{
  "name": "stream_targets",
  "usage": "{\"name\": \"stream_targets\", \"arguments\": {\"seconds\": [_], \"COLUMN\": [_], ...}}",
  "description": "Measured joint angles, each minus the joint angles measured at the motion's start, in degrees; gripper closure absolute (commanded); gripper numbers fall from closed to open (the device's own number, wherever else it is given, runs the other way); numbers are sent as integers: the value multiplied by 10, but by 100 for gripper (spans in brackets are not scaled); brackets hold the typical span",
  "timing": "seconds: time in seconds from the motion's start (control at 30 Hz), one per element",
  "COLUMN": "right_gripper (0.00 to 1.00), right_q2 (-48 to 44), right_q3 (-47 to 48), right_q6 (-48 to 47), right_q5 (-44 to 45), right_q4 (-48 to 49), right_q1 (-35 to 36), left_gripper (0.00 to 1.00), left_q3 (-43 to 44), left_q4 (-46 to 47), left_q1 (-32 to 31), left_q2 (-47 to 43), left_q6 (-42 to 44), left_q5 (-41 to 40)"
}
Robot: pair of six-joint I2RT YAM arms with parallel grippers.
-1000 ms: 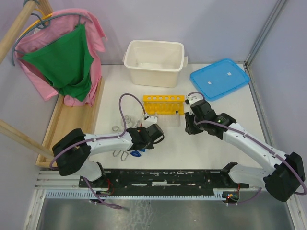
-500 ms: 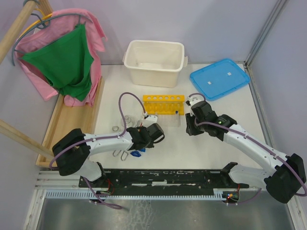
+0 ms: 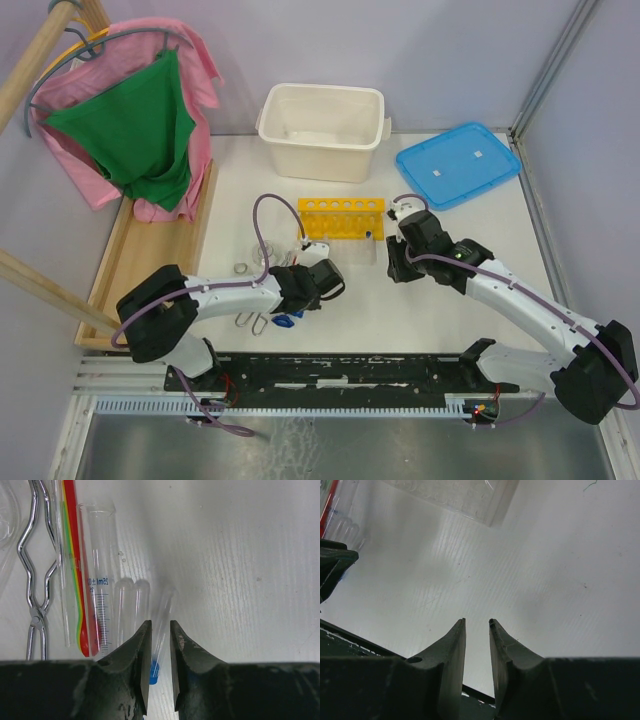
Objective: Organize the chemistry lab equipment
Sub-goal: Pick up the test tube at the center of the board.
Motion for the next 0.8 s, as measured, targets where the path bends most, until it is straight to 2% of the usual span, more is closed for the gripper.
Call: {"name": "stream_targets", "arguments": {"seconds": [0.5,0.8], "right_gripper": [67,68], "right_q2": [-11,-24], "right_q3": [-19,-31], "right_q6": [0,1], "right_q5": [0,2], "right_q4": [4,7], "right_q1": [1,3], "left_gripper": [73,86], "left_q3": [-10,-10], "left_q4": [51,89], "left_q1": [0,0], "left_q2": [21,30], "left_q6": [-1,-21], "left_q5": [17,21]}}
